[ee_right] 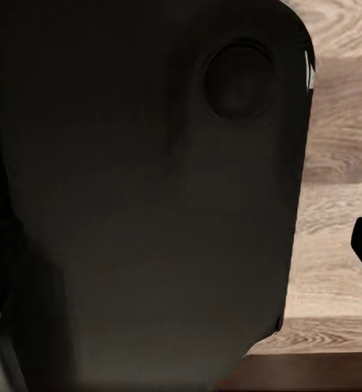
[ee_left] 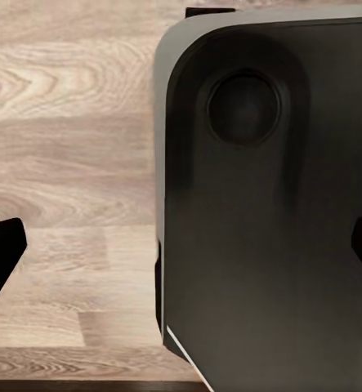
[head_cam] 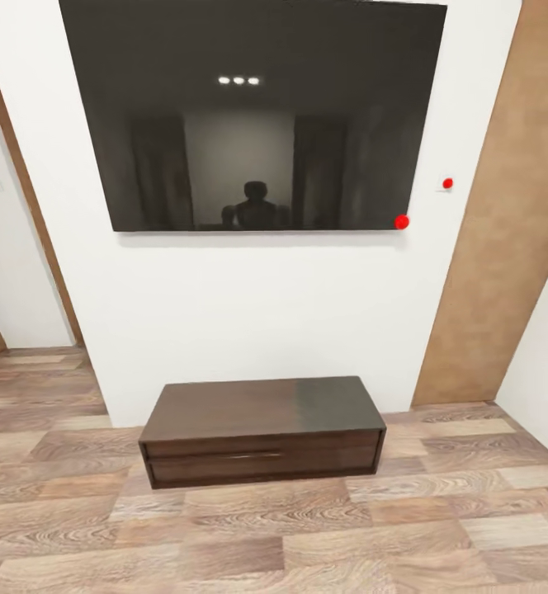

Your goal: In the bedroom, move the book from the bed onto either nightstand, and place the two sandals side by side next to the bed.

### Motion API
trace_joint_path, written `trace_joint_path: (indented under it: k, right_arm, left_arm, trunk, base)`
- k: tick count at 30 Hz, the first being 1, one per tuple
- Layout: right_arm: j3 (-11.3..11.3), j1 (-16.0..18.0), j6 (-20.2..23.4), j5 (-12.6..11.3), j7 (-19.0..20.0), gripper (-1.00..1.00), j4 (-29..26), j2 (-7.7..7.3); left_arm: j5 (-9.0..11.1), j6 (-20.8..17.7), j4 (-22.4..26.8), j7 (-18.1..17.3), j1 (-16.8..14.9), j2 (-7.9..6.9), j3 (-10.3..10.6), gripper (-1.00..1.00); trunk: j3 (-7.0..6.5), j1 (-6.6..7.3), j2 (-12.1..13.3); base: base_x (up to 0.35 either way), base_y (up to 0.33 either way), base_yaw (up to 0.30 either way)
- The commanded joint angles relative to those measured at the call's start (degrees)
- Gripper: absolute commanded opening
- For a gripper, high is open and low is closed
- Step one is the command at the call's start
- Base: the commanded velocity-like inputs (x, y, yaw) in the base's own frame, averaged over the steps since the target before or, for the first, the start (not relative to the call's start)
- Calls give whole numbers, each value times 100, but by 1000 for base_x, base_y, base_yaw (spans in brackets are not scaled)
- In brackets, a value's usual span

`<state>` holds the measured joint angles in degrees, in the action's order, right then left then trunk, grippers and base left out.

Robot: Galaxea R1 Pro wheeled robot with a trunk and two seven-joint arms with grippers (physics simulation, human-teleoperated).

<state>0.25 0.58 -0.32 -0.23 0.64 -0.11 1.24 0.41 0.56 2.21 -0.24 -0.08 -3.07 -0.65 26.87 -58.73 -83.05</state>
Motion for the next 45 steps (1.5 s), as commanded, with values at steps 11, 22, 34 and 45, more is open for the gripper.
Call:
trace_joint_path:
  k: [11,22,34,45]
  right_arm:
    - [-5,4,-3,-5,7,100,2,-1]
    - [-7,4,-3,-11,15,100,2,2]
    - [-7,4,-3,-11,15,100,2,7]
    - [-13,4,-3,-12,15,100,1,8]
  left_arm:
    - [11,6,7,1,-1,6,-5,100]
    - [7,6,8,1,-1,5,-5,100]
    - [10,6,8,3,-1,8,-5,100]
    - [12,6,8,6,-1,8,-5,100]
  trunk:
    - [6,1,-3]
    - [6,1,-3]
    - [6,1,-3]
    - [6,1,-3]
  base:
    - [-11,307,-233]
    - [-1,296,-237]
    - [0,240,-238]
    - [0,138,-238]
